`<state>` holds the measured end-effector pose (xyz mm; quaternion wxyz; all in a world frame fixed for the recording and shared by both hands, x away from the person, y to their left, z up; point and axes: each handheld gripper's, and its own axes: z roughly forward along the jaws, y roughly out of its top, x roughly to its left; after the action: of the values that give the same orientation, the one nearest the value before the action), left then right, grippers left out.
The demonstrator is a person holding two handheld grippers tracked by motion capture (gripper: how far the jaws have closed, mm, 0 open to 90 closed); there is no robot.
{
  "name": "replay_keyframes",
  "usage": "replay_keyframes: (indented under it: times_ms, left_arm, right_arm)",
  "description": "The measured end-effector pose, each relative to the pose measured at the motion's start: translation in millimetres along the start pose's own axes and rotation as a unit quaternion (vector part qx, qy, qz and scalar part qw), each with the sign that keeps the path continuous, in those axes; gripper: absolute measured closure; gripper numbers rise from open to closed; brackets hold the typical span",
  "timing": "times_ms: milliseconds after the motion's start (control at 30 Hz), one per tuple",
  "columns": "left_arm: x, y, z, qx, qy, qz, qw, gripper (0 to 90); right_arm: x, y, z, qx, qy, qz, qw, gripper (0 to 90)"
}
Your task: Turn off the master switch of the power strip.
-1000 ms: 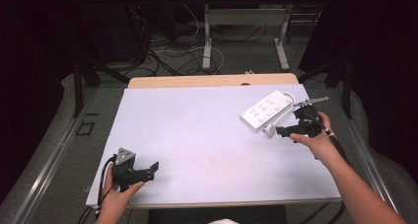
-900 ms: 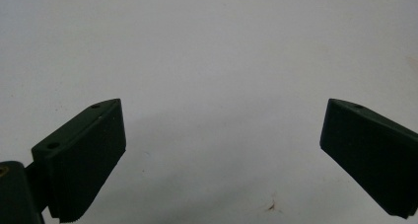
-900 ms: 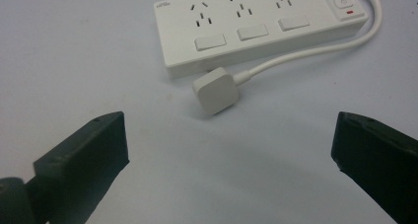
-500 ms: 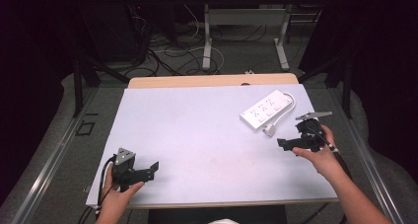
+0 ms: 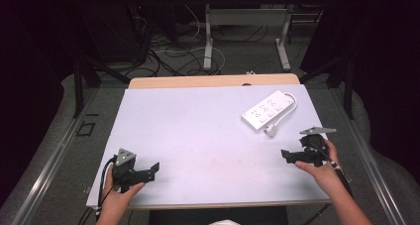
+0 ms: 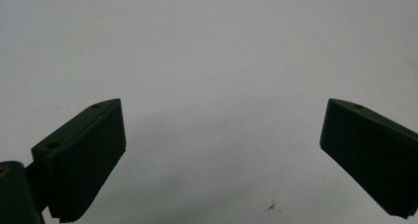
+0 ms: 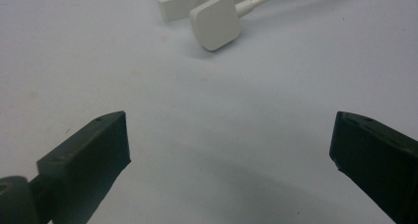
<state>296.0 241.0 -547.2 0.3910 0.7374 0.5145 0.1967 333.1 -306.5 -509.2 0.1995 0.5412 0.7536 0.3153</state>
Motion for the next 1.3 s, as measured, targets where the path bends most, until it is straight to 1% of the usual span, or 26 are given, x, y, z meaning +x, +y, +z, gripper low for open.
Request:
replay_keyframes:
  times_ms: [100,167,233,300,367,500,533,667,767,800,833,867,933,1000,1067,1133,1167,1233,1300]
  left_arm:
    - [-0.2,0.0,-0.1,0.002,-0.001,0.000,1.0000,3.7]
    - [-0.4,0.1,-0.2,0.002,-0.001,0.000,1.0000,3.7]
    - [-0.4,0.0,-0.2,0.002,-0.001,0.000,1.0000,3.7]
    - [-0.4,0.0,0.0,0.002,-0.001,0.000,1.0000,3.7]
    - [-0.3,-0.1,0.1,0.002,-0.001,0.000,1.0000,3.7]
    - [-0.7,0.0,-0.1,0.002,-0.001,0.000,1.0000,3.7]
    - [-0.6,0.0,0.1,0.002,-0.001,0.000,1.0000,3.7]
    - [-0.4,-0.2,0.5,0.002,-0.001,-0.002,1.0000,3.7]
    - [-0.3,-0.3,0.6,0.002,-0.001,-0.002,1.0000,3.7]
    - [-0.3,-0.4,0.7,0.003,-0.001,-0.002,1.0000,3.7]
    - [-0.4,-0.4,0.7,0.003,-0.002,-0.002,1.0000,3.7]
    - [-0.7,-0.5,0.9,0.002,-0.001,-0.003,1.0000,3.7]
    - [-0.8,-0.5,1.0,0.003,-0.001,-0.002,1.0000,3.6]
    - [-0.8,-0.6,1.4,0.004,-0.001,-0.002,1.0000,3.7]
    - [-0.9,-0.7,1.8,0.004,-0.001,-0.004,1.0000,3.7]
    - [-1.2,-0.7,2.1,0.002,-0.001,-0.007,1.0000,3.6]
    - [-1.2,-0.7,2.1,0.002,0.000,-0.007,1.0000,3.7]
    - [-1.1,-0.7,2.3,0.002,-0.001,-0.008,1.0000,3.7]
    - [-1.1,-0.7,2.3,0.002,-0.001,-0.008,1.0000,3.7]
  right_arm:
    - [-2.7,-7.4,1.0,0.000,0.006,0.014,0.9999,1.4]
    - [-4.7,-12.3,1.4,-0.007,0.005,0.021,0.9997,1.8]
    - [-5.5,-17.0,1.4,-0.005,0.004,0.028,0.9996,1.8]
    - [-6.1,-21.3,2.1,-0.007,-0.005,0.022,0.9997,1.8]
    - [-7.2,-25.3,2.5,-0.009,-0.009,0.023,0.9997,1.8]
    - [-9.6,-33.3,3.2,-0.014,-0.017,0.030,0.9993,1.8]
    - [-9.5,-35.3,3.8,-0.016,-0.022,0.034,0.9991,1.8]
    - [-12.6,-41.9,4.7,-0.019,-0.019,0.035,0.9990,1.7]
    - [-13.6,-44.6,4.4,-0.021,-0.029,0.029,0.9990,1.7]
    - [-13.4,-45.4,4.1,-0.021,-0.031,0.032,0.9988,1.7]
    - [-14.4,-46.3,4.2,-0.022,-0.033,0.029,0.9988,1.7]
    - [-14.2,-47.2,4.5,-0.023,-0.035,0.033,0.9986,1.8]
    - [-14.8,-49.1,5.0,-0.027,-0.032,0.033,0.9986,1.7]
    - [-16.0,-50.8,5.4,-0.029,-0.033,0.027,0.9987,1.7]
    - [-15.8,-51.9,6.1,-0.033,-0.033,0.030,0.9985,1.8]
    - [-16.7,-52.9,6.8,-0.037,-0.034,0.026,0.9984,1.7]
    - [-15.9,-53.5,7.2,-0.037,-0.037,0.030,0.9982,1.7]
    - [-16.8,-55.4,8.3,-0.036,-0.036,0.025,0.9984,1.7]
    - [-16.1,-57.1,9.8,-0.035,-0.037,0.031,0.9983,1.7]
